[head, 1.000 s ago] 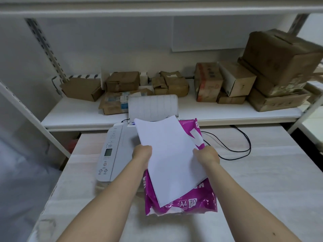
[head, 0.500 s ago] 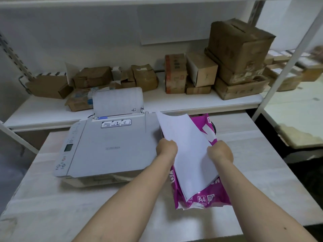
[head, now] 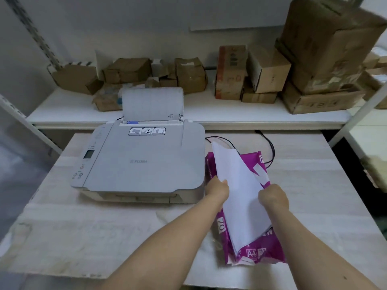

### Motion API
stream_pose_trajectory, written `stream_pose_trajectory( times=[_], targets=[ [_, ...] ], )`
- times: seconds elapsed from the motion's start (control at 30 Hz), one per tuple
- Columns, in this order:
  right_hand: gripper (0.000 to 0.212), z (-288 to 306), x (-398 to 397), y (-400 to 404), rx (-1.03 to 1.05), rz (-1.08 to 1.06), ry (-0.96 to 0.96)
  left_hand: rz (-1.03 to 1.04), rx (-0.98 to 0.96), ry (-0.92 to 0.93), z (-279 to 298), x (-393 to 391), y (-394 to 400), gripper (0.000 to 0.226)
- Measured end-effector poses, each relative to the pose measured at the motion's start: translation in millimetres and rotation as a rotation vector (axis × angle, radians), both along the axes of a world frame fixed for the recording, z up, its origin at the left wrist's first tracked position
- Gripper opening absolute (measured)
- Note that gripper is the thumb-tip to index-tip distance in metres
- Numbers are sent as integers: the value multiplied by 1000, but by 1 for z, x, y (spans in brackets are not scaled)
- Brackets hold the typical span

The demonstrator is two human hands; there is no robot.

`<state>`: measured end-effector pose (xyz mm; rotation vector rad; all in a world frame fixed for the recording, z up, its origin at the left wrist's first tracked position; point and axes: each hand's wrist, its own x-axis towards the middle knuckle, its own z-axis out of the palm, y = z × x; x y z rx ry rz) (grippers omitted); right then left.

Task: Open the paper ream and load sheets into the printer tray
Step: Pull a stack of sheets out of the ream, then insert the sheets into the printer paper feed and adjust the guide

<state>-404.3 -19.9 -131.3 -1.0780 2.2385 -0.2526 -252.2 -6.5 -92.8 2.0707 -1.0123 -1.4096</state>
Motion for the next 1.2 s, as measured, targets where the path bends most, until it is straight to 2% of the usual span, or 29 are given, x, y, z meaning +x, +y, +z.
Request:
stream_pose_trajectory(
  times=[0.17, 0.27, 0.33, 0.43, 0.53, 0.77, 0.9, 1.0, 1.07, 1.17, 1.2],
  targets=[
    [28, -17, 2, 1, 116, 94, -46, -69, 24, -36, -3, 11, -10, 41],
    [17, -23, -2, 6, 195, 167, -64, -116, 22, -130, 3, 12, -13, 39],
    [17, -23, -4, 5, 210, 138, -51, -139, -4, -147, 4, 10, -14, 39],
    [40, -5, 3, -3, 79, 86, -95, -222, -36, -225, 9, 6, -14, 36],
    [57, 17, 14, -15, -74, 68, -164, -265, -103, -173, 25, 6, -21, 35],
    [61, 70, 41, -40, -450, -69, -281, -265, -327, 1, 103, 58, -52, 30],
    [51, 107, 76, -47, -662, -129, -322, -223, -420, 155, 137, 116, -57, 29],
    [46, 135, 116, -56, -756, -103, -452, -93, -499, 120, 150, 166, -61, 21],
    [38, 151, 133, -63, -759, -55, -607, 20, -551, 85, 151, 186, -65, 35],
    [14, 170, 184, -72, -630, 141, -960, 186, -606, 69, 154, 233, -65, 33],
    [13, 175, 200, -72, -583, 208, -1021, 214, -624, 67, 155, 247, -65, 32]
  ],
)
